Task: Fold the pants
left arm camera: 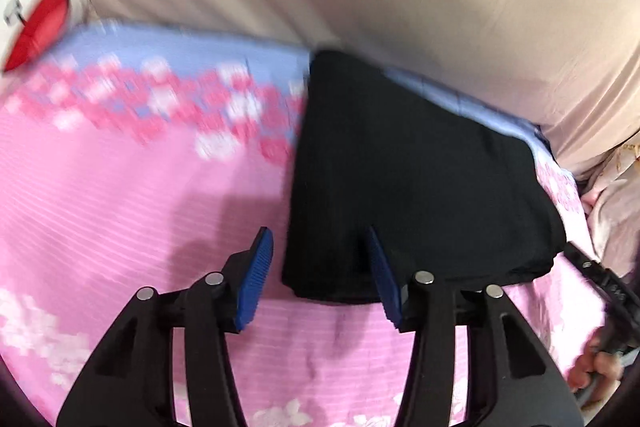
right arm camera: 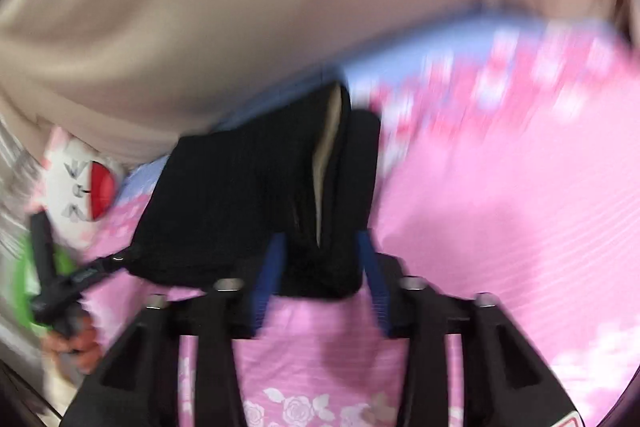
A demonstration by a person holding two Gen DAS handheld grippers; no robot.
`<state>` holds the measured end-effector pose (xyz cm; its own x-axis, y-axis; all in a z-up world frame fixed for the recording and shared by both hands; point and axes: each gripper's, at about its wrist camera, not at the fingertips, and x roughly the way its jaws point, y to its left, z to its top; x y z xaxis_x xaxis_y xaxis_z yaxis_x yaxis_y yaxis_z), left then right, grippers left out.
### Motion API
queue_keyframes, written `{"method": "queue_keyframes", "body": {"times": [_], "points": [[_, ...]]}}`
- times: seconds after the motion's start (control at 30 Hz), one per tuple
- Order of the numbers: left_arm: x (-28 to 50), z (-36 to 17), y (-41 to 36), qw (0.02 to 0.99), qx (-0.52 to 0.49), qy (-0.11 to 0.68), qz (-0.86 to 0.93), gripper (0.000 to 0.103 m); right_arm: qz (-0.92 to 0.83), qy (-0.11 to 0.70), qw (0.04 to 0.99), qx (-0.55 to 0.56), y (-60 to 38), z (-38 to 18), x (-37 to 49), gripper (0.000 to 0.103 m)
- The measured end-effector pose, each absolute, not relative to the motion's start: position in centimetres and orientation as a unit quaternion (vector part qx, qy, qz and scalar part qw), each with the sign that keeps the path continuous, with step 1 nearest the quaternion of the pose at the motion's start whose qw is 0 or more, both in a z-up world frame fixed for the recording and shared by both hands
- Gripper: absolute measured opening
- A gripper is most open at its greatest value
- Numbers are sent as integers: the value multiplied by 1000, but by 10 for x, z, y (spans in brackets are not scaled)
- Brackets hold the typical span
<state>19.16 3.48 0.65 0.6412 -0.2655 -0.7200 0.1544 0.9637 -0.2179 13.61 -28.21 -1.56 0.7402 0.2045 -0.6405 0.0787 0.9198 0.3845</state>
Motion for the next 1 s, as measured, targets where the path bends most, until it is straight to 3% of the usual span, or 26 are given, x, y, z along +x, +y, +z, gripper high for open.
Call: {"method": "queue_keyframes", "body": {"times": [0.03, 0.2, 0.3, 0.37, 0.63, 1.0], "points": [[189, 13, 36, 910, -63, 395, -108, 55, 36, 347, 920, 176, -272, -4, 130, 1], [197, 9, 23, 919, -18, 386, -76, 57, 40, 389, 914, 111, -245, -26, 162, 0], [188, 2, 15, 926, 36, 373, -36, 58, 45, 392, 904, 163, -260, -38, 165, 0], [180, 5, 13, 930, 55, 363, -24, 64, 20, 374, 919, 125, -248, -17, 149, 0], [148, 18, 13, 935, 75, 348, -8, 72, -5, 324, 945, 51, -204, 4, 95, 1], [79, 33, 17, 943, 85, 321, 12, 89, -27, 285, 955, 74, -204, 7, 27, 7]]}}
